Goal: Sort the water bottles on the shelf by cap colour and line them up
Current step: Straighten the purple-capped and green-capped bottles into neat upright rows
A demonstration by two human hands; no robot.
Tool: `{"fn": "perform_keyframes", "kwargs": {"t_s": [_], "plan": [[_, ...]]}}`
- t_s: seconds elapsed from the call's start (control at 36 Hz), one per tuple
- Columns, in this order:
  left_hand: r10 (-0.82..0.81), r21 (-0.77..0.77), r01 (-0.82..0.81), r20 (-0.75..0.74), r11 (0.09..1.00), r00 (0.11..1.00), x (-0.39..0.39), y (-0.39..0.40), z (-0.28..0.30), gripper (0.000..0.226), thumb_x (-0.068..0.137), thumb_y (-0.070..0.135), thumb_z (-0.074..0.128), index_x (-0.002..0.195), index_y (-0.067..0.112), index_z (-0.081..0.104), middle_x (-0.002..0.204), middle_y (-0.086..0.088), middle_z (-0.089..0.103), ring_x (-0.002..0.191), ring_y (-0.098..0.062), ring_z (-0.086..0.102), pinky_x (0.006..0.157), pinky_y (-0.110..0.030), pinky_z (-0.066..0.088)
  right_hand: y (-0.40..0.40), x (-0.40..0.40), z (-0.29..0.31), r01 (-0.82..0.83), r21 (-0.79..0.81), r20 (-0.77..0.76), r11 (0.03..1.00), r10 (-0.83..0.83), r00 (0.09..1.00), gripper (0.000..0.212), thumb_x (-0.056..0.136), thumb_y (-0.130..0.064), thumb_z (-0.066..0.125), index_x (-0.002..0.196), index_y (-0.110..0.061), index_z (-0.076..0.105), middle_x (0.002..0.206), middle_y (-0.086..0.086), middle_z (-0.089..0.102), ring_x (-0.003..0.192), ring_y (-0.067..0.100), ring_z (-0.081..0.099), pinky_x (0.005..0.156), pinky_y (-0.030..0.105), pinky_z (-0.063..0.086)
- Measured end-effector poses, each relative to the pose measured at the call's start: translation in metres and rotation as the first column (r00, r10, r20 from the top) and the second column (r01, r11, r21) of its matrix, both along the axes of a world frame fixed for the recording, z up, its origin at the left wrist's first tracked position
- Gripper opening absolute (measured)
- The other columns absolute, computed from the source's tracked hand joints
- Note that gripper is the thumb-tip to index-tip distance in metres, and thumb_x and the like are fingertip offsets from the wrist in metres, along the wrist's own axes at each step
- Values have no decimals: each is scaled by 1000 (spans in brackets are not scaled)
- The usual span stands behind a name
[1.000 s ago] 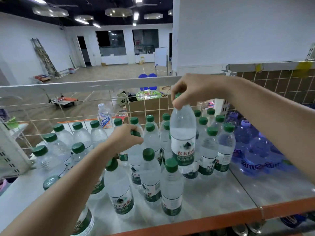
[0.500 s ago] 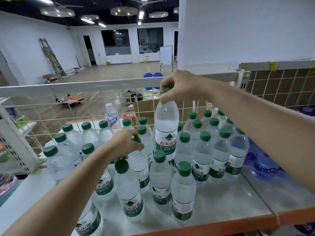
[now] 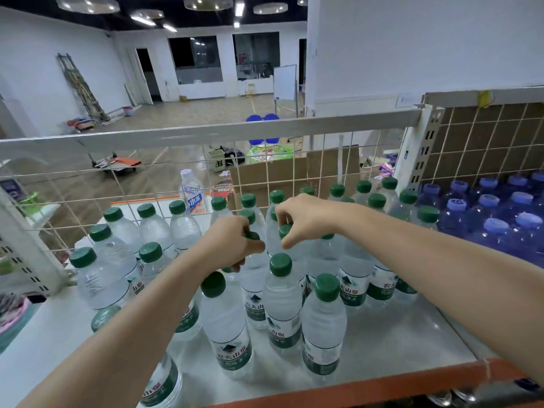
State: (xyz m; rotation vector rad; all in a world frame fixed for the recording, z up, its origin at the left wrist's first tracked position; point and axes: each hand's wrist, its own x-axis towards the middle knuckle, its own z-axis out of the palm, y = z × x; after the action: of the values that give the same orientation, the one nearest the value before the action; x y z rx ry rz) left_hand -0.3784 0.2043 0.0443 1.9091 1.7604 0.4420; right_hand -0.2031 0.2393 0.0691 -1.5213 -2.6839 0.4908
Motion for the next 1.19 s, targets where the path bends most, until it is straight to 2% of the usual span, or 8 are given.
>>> {"fn": "perform_keyframes", "kwargs": {"t_s": [0.25,0.44,0.64,0.78,0.89,0.97,1.08,1.19], "plan": [[28,-97,-33,-55,995,998,4,4,-2,33,88,32,66,91,1,53,65,-14,71,43,-21,60,47,-26,52,-1,1,-7,20,-30,-1,999,-21,1000,33,80,-33,72,98,-21,48,89,-4,49,79,17,49,69,35,45],[-76,-50,72,-89,996,993,-4,6,0,31,88,33,66,93,8,48,68,-9,62,48,-18,55,47,-29,51,-7,1,-1,43,-24,23,999,-42,999,35,83,-34,72,106,-22,49,90,-9,46,75,9,47,60,25,39],[-167,1,169,-125,986,978,-4,6,1,28,89,30,65,94,11,46,74,-5,57,50,-14,54,41,-23,48,-15,1,10,101,-34,15,994,-101,995,45,82,-38,74,120,-19,58,106,-5,53,103,18,57,83,30,49],[-163,-39,159,-108,986,981,-9,4,2,36,85,38,68,94,12,46,73,-5,55,52,-14,52,37,-20,41,-25,1,14,167,45,-92,985,-162,982,31,82,-33,73,109,-21,64,90,-12,57,89,10,58,65,19,43],[-184,1,188,-189,982,965,-18,4,5,42,83,46,67,101,11,51,78,-4,59,61,-16,55,50,-25,46,-37,1,20,195,66,-123,978,-186,975,23,86,-32,70,104,-20,64,90,-12,59,87,9,59,66,20,44],[-172,147,206,-214,968,962,-27,4,6,53,81,53,66,113,13,51,97,-5,62,79,-20,57,66,-32,48,-46,3,21,221,59,-123,973,-213,969,16,86,-33,69,95,-21,64,87,-9,61,81,9,59,62,21,43],[-126,292,178,-187,940,974,-29,-6,13,39,86,52,60,106,20,51,82,2,56,70,-16,56,64,-35,50,-54,5,20,228,62,-102,972,-221,970,19,87,-37,68,93,-19,67,88,-7,63,83,12,60,67,25,47],[-171,280,231,-225,932,959,-30,-16,16,27,88,47,58,96,22,52,78,5,55,69,-12,54,67,-34,52,-59,7,19,216,24,-99,976,-212,972,28,85,-42,68,89,-14,67,89,1,65,81,17,61,73,32,51]]}}
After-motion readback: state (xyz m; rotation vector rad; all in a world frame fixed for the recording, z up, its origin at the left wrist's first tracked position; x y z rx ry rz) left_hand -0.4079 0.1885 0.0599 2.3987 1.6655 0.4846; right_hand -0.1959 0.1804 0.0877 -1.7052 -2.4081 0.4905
